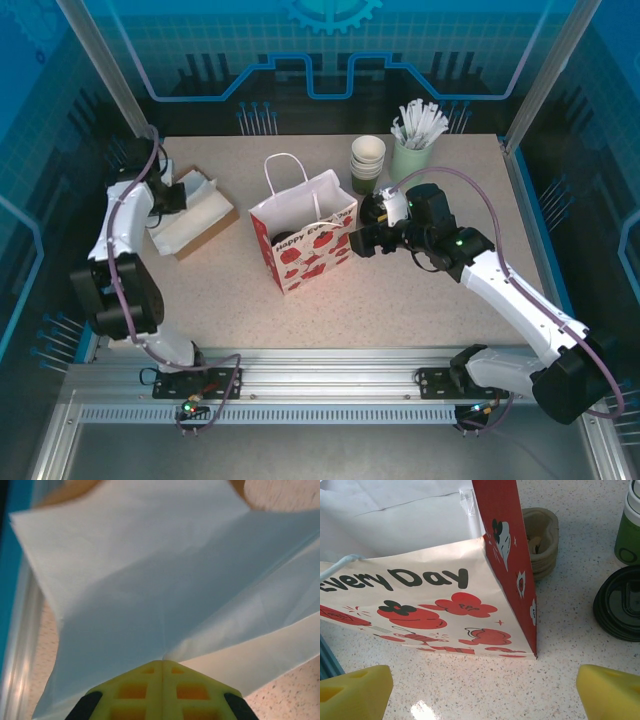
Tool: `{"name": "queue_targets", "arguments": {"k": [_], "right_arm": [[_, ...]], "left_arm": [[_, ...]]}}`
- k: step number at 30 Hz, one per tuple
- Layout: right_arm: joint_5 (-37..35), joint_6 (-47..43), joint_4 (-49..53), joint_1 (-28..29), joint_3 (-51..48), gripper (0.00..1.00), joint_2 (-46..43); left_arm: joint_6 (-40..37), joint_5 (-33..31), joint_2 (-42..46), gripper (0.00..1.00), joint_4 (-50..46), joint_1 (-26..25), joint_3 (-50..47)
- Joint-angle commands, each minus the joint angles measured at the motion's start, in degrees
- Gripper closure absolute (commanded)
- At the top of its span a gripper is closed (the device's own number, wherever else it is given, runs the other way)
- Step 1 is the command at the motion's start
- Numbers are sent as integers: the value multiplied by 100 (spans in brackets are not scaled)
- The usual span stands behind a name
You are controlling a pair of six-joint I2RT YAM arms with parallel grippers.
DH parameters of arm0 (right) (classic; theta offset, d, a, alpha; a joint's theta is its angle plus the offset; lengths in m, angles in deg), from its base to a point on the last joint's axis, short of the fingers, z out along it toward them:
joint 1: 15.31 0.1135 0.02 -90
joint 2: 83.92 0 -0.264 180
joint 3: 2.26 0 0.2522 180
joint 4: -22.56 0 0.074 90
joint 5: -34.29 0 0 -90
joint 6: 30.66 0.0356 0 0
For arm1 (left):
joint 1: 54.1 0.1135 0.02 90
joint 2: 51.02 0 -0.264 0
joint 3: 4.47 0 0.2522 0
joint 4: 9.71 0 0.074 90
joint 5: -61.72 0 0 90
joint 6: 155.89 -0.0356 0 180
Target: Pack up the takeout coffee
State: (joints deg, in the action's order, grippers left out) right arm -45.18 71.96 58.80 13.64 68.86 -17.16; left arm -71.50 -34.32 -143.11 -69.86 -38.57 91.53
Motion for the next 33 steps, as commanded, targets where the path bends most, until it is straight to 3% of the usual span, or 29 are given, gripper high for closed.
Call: {"name": "queue_targets", "arguments": {"k": [1, 8, 16, 24, 26, 33], "right_arm": [[-68, -27, 27, 84, 158, 4, -25], [-66, -22, 28, 119, 173, 4, 20], [-51, -40, 20, 128, 171, 4, 45], [-50, -49, 50, 135, 186, 4, 39], [-76, -58, 61, 136, 180, 4, 12], [-66, -58, 55, 136, 187, 4, 27]], "left_arm": [[181, -179, 436, 100, 222, 12, -50], [110, 50, 373, 100, 130, -27, -139], [-142, 245, 43, 100, -264, -506, -313], [132, 237, 315, 100, -500, -608, -227], [121, 248, 405, 89, -575, -617, -355], [293, 16, 836, 67, -976, -651, -643]]}}
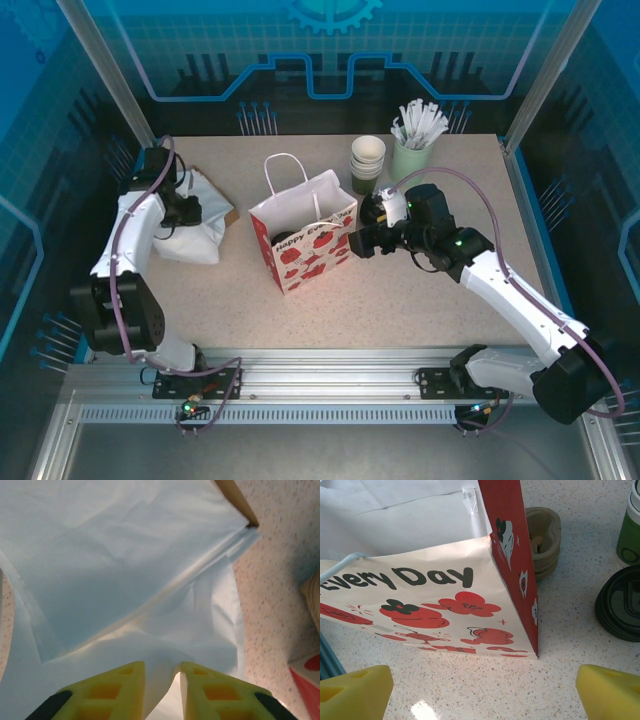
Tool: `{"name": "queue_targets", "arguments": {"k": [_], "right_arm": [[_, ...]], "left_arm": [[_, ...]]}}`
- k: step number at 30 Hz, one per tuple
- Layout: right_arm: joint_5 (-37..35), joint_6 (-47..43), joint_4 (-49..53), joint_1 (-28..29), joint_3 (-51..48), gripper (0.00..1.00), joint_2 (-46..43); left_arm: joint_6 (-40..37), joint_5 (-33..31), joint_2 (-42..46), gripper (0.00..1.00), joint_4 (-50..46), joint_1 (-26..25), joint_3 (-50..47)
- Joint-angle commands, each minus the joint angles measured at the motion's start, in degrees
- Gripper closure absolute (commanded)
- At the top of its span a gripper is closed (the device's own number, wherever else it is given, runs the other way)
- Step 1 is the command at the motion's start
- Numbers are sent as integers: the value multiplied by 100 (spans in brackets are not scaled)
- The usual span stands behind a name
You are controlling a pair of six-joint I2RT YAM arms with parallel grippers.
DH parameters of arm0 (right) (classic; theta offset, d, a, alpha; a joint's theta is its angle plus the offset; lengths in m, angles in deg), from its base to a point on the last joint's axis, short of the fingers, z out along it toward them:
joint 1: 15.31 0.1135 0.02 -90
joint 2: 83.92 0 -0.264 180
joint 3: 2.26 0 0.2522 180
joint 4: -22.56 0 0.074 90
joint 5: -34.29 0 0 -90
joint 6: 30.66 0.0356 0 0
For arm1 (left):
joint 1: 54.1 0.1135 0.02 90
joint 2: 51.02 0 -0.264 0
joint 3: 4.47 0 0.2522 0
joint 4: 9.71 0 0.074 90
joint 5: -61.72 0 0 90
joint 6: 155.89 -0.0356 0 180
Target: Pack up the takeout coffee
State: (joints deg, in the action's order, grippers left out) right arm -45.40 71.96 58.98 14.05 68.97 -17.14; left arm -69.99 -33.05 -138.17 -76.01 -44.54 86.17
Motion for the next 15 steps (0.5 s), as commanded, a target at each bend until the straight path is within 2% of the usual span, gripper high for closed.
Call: {"name": "queue_targets", "arguments": {"k": [1, 6, 10, 15], "right_arm": [[-46, -58, 41, 96, 173, 4, 19], [-46, -55, 37, 95, 162, 4, 10], [-51, -49, 37, 105, 149, 4, 3], [-46, -58, 46, 105, 135, 4, -33]], "left_arm": [[187, -172, 467, 65, -367, -74, -127], [453, -324, 1328, 42, -220, -303, -328], [706, -565, 1672, 33, 5, -845, -591], [1163, -1283, 1206, 29, 378, -1685, -929]]}}
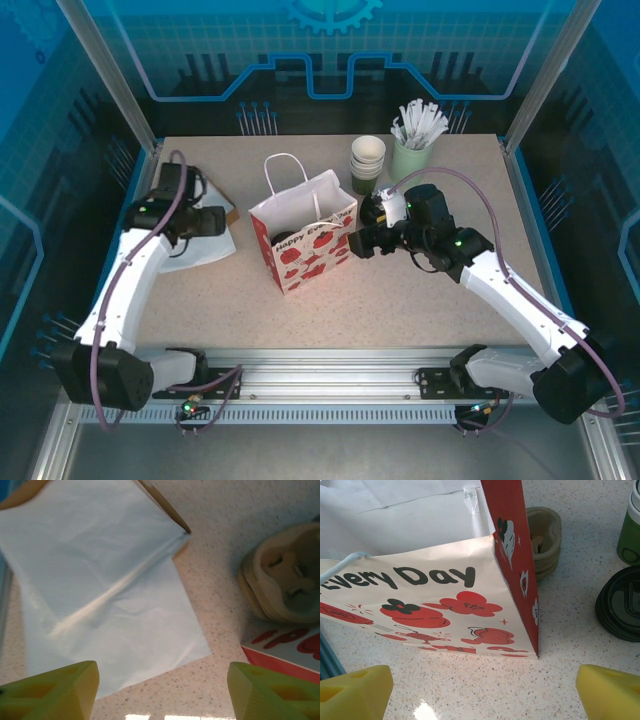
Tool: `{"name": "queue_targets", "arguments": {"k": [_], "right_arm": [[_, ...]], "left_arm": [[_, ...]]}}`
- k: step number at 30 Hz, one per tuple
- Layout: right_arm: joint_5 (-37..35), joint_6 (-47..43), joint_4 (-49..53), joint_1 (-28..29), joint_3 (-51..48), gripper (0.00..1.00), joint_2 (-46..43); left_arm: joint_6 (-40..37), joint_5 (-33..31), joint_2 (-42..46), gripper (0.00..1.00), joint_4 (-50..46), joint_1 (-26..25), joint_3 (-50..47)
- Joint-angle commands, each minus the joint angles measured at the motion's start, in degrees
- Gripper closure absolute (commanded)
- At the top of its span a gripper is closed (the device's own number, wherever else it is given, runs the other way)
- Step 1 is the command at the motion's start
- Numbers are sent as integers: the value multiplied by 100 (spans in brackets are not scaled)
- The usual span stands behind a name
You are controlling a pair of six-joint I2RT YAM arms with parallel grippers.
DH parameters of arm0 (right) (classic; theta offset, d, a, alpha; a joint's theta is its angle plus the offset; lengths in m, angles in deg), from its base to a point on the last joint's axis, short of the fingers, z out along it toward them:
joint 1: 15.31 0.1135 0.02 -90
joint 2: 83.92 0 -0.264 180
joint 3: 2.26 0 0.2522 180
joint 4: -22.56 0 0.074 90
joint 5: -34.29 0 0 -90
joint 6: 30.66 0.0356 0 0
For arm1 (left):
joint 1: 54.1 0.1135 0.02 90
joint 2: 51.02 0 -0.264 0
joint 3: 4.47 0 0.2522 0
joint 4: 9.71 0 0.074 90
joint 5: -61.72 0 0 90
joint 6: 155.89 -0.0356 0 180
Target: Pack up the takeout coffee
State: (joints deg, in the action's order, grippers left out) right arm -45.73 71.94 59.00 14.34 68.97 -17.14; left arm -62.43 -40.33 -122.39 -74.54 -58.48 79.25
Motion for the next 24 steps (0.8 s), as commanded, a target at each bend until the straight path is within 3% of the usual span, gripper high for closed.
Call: {"name": "queue_targets", "arguments": {"k": [1, 14, 24], "right_arm": [[-16, -53, 43, 76, 136, 4, -50], [-13, -89, 52, 84, 89, 4, -87], [-84, -117, 68, 91, 103, 4, -43]], "left_arm": [[457, -663, -491, 29, 310, -388, -273], [1016, -974, -1626, 18, 1485, -493, -616], [920, -1362, -2464, 23, 1440, -495, -418]]}}
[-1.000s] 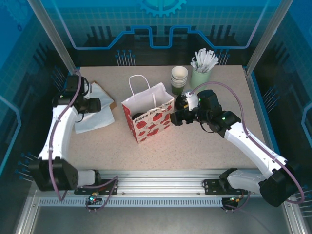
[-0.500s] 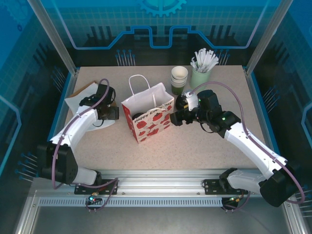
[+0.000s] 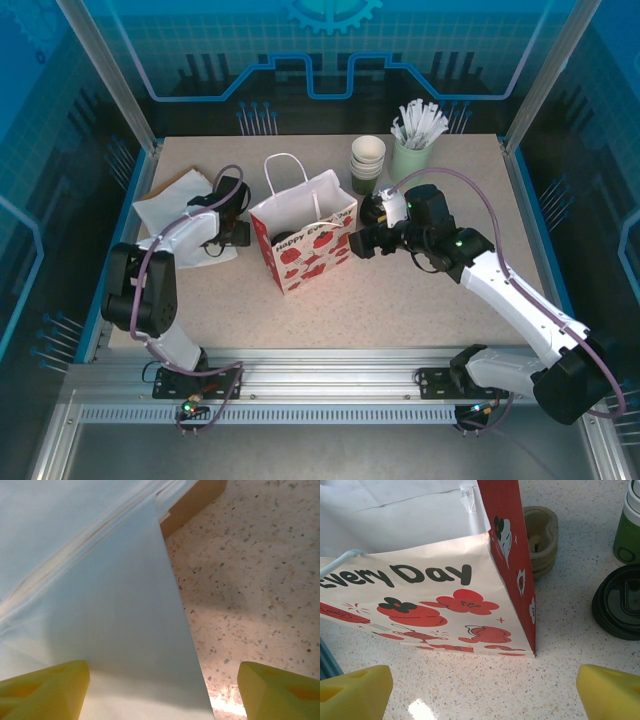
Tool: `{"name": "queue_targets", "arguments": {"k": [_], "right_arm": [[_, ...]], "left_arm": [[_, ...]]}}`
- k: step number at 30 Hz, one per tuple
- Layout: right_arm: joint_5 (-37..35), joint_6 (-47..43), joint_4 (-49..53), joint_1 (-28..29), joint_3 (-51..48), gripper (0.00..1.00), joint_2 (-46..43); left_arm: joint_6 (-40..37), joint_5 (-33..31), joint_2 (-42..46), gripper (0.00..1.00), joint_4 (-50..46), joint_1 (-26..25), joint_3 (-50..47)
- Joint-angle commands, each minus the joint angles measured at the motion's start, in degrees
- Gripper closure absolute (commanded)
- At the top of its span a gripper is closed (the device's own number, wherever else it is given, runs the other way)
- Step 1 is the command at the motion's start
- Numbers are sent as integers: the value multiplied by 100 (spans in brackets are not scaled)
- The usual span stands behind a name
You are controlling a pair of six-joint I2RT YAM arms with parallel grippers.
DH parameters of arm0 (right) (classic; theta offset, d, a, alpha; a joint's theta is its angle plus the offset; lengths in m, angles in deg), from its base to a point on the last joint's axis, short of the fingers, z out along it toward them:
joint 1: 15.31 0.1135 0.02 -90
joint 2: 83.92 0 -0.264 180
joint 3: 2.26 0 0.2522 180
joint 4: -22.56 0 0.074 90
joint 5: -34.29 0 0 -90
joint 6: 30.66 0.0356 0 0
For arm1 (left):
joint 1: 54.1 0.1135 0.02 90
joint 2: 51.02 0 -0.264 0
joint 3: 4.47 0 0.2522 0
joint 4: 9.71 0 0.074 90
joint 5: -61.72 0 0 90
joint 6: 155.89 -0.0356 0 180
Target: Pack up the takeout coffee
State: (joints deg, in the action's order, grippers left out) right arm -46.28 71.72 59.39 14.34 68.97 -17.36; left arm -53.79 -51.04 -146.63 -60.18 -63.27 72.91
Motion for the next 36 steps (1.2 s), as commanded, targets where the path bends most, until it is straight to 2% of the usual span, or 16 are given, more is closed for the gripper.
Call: {"name": "queue_targets", "arguments": {"k": [1, 11, 20, 29, 31, 35, 36], "right_arm": [[-36, -97, 31, 88, 105, 4, -6], [-29, -96, 20, 111, 124, 4, 102], [-21, -96, 19, 123, 124, 4, 91], [-29, -106, 30, 138, 140, 4, 111], [-37, -112, 42, 140, 142, 4, 108], [-64, -116, 62, 146, 150, 4, 104], [-65, -130, 73, 146, 155, 4, 102]], "left_arm": [[41, -319, -37, 25, -19, -15, 205], [-189, -654, 118, 52, -215, -15, 134], [-255, -635, 120, 61, -327, -17, 117], [-288, -608, 315, 82, -455, -15, 201], [-320, -636, 429, 86, -513, -15, 259], [-367, -810, 773, 100, -625, -6, 371], [-376, -841, 864, 100, -680, 1, 432]]}}
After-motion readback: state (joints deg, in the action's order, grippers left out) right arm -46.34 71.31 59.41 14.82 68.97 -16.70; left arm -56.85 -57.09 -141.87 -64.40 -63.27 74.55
